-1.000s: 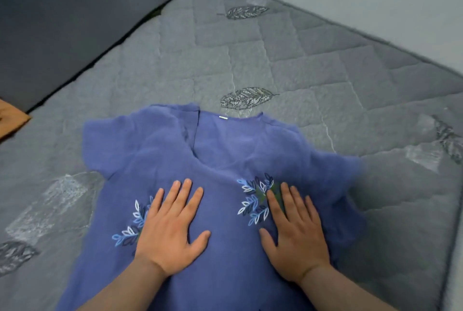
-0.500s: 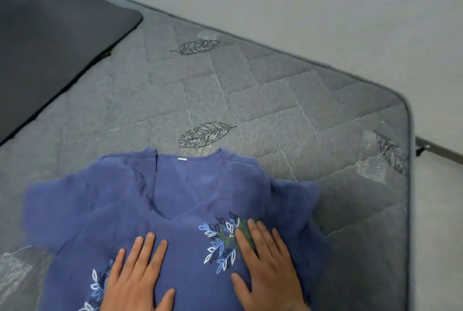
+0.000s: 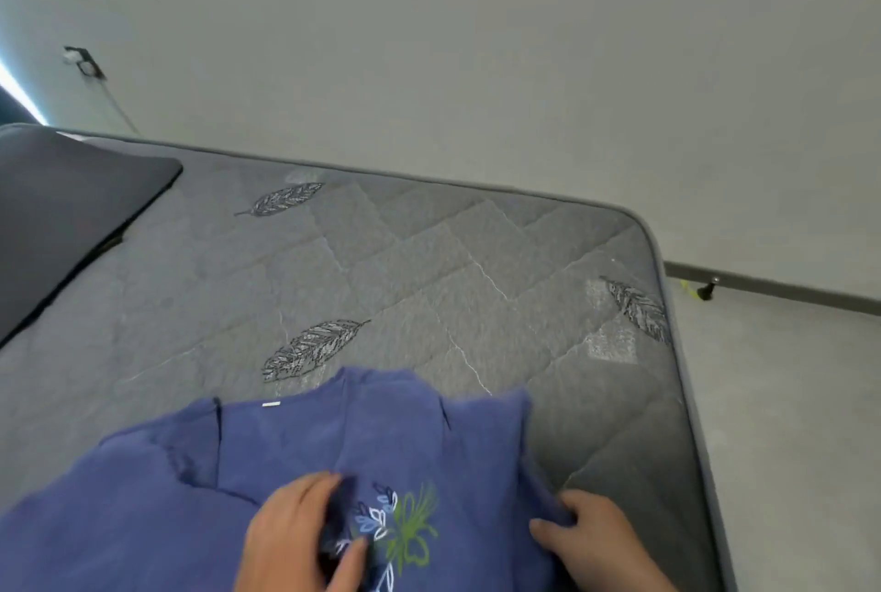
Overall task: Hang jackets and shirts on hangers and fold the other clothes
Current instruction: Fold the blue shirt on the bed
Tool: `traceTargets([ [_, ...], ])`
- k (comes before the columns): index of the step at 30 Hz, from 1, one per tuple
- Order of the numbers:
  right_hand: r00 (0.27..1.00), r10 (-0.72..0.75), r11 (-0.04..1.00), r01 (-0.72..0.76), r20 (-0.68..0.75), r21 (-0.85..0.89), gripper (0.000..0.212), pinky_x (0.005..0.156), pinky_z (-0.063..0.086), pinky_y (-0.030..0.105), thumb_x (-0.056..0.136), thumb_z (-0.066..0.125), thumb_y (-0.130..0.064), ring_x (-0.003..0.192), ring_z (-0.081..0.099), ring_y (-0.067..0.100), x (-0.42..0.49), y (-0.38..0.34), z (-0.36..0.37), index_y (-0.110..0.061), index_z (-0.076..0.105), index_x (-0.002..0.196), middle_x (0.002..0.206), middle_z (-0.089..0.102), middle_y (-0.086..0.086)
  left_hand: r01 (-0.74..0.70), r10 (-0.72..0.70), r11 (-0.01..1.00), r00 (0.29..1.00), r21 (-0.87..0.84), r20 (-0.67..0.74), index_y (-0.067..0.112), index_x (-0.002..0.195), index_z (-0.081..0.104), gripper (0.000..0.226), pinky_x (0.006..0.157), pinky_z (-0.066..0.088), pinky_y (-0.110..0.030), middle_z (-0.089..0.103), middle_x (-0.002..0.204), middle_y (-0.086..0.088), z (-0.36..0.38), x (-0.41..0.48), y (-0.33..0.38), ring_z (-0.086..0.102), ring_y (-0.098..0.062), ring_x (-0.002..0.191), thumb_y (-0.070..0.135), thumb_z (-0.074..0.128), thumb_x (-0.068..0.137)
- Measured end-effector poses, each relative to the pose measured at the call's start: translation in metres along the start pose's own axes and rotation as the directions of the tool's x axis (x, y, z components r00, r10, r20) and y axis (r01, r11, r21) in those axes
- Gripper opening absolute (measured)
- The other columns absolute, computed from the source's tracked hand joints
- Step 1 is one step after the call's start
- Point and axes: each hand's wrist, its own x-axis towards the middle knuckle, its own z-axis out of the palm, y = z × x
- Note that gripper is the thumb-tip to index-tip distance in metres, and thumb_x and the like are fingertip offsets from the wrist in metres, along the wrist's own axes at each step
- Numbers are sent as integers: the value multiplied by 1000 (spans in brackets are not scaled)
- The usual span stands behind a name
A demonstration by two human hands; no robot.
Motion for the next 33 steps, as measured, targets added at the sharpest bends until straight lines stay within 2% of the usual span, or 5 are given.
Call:
traceTargets([
  [2,997,54,954,-36,-53,299,35,54,42,26,66,82,-12,54,49,12,2,4,-8,-14,50,52,47,51,-1,-471,440,882,810,-18,389,22,134,48,75,108,32,-27,52,135,6,26,-8,3,48,-15,125,62,53,72],
  [10,985,155,425,-134,74,895,21,37,46,23,88,54,8,41,53,20,-1,25,-18,-4,53,71,50,58,12,-627,169,774,328,81,929,18,102,68,24,75,48,-28,69,102,-6,93,80,127,62,-25,91,12,63,79],
  [19,991,113,443,8,-65,897,17,40,51,25,89,57,7,47,58,18,-1,33,-9,-3,54,76,60,60,15,-20,109,992,664,-128,740,14,78,55,22,65,59,-42,60,75,-14,105,69,145,62,-29,72,-6,45,81],
  [24,748,-278,772,547,-602,323,19,58,45,12,78,63,3,60,55,5,-29,1,12,-13,60,67,74,68,-6,535,61,660,662,-527,747,10,66,48,31,60,49,-28,48,64,-10,84,68,128,49,-23,64,-17,37,77],
  [33,464,-883,381,801,75,-462,47,112,12,21,50,35,-63,89,70,1,-53,-43,132,-36,52,85,93,73,-15,378,-443,813,895,-442,-51,10,89,65,11,81,46,-38,65,89,-8,-64,15,-80,58,-25,86,3,58,85],
])
